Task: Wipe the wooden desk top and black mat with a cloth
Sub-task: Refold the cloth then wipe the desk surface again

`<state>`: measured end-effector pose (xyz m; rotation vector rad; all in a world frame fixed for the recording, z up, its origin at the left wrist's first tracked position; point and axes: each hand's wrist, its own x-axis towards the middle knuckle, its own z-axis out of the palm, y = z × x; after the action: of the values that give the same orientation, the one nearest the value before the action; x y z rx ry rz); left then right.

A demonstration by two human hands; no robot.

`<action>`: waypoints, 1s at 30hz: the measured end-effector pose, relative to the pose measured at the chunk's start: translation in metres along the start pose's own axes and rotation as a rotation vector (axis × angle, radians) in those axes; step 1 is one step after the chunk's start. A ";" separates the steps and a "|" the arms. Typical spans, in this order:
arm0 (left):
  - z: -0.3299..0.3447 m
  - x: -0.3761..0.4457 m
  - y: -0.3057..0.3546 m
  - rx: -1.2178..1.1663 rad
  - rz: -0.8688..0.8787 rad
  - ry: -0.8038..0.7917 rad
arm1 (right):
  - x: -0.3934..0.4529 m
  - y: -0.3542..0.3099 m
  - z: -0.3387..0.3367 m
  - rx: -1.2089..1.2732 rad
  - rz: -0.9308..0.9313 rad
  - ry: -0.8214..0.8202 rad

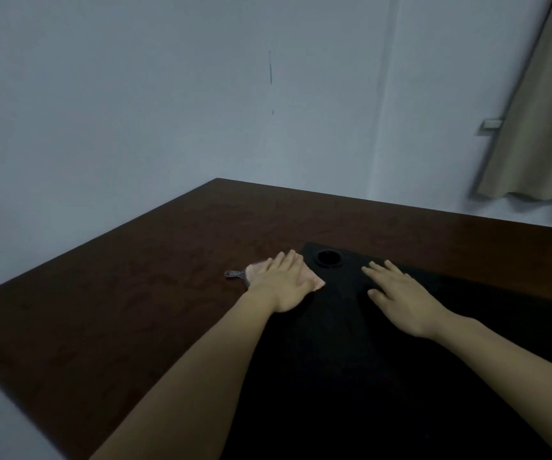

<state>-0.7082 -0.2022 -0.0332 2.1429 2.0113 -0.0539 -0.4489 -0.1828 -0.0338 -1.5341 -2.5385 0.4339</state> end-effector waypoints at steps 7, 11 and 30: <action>0.027 -0.084 -0.002 0.066 0.283 0.000 | 0.007 -0.054 0.017 0.032 -0.126 -0.012; 0.028 -0.096 -0.007 0.041 0.278 -0.018 | 0.013 -0.076 0.024 0.027 -0.185 -0.037; -0.011 0.028 -0.097 0.042 -0.101 0.032 | 0.104 -0.090 0.031 -0.051 -0.219 -0.053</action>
<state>-0.8036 -0.1672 -0.0386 2.0779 2.1545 -0.0780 -0.5815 -0.1356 -0.0370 -1.2552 -2.7389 0.3882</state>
